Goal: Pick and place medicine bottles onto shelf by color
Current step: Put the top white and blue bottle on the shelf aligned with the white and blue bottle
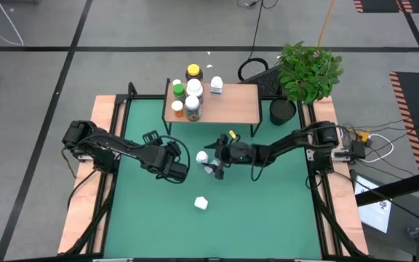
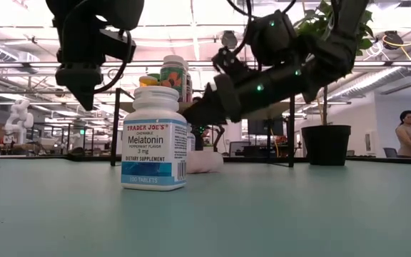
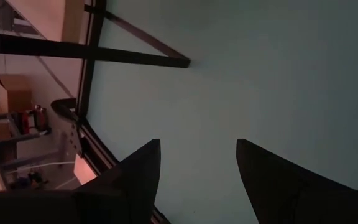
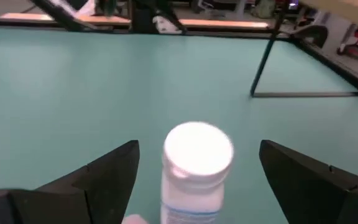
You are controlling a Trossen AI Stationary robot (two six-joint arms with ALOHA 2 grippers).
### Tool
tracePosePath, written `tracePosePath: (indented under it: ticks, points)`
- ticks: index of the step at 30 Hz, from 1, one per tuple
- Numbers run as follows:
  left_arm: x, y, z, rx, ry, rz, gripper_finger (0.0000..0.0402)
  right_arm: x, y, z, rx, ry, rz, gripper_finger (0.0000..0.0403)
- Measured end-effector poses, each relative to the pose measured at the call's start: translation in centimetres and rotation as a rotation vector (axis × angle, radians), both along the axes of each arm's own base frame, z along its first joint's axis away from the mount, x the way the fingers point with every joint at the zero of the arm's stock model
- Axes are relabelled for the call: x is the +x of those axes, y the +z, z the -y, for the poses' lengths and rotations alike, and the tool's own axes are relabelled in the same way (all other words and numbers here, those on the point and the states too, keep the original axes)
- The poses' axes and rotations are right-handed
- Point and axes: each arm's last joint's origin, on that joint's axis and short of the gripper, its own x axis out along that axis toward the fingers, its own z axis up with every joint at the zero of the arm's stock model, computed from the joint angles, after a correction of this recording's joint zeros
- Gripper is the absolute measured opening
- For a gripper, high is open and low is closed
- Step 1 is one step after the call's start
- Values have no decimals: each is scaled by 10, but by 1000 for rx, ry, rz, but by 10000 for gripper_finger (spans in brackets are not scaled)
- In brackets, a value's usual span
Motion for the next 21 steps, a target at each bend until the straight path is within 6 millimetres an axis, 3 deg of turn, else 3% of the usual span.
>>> tracePosePath:
  ticks: [9, 21]
  points:
    - [3, 0, -5, 27, 4, 31, 211, 5, -19, 11, 49, -37, -16, 296]
    - [10, -1, -4, 24, -66, 52, 211, 5, -18, 10, 43, 54, -14, 207]
